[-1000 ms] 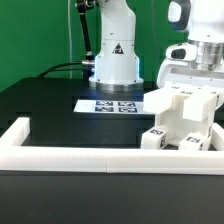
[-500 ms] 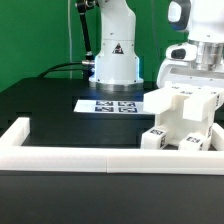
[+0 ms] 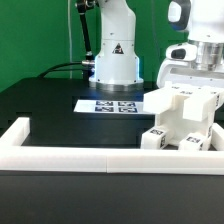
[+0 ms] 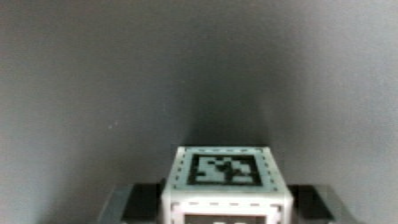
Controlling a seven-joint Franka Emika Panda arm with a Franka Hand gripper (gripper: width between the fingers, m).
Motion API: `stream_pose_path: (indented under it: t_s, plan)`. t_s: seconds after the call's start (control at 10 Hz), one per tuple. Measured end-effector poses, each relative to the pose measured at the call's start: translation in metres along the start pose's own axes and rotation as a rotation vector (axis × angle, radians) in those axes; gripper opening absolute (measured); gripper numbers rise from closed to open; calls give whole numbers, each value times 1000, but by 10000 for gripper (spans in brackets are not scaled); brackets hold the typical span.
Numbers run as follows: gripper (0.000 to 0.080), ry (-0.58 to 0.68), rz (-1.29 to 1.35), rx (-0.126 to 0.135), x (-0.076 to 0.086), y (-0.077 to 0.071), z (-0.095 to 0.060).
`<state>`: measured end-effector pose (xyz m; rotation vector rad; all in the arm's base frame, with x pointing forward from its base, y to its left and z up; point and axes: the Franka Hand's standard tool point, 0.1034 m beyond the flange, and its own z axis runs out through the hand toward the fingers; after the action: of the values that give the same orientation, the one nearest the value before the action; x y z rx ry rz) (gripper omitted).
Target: Assemble chair
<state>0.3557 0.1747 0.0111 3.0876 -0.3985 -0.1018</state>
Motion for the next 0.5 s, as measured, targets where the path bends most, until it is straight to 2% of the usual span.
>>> stream_pose_path:
  t_s: [0.3,0.5]
  plan:
    - [288,-9,-11,-2,0,2,-3]
    - [288,-19,-16,16,6,5,-29]
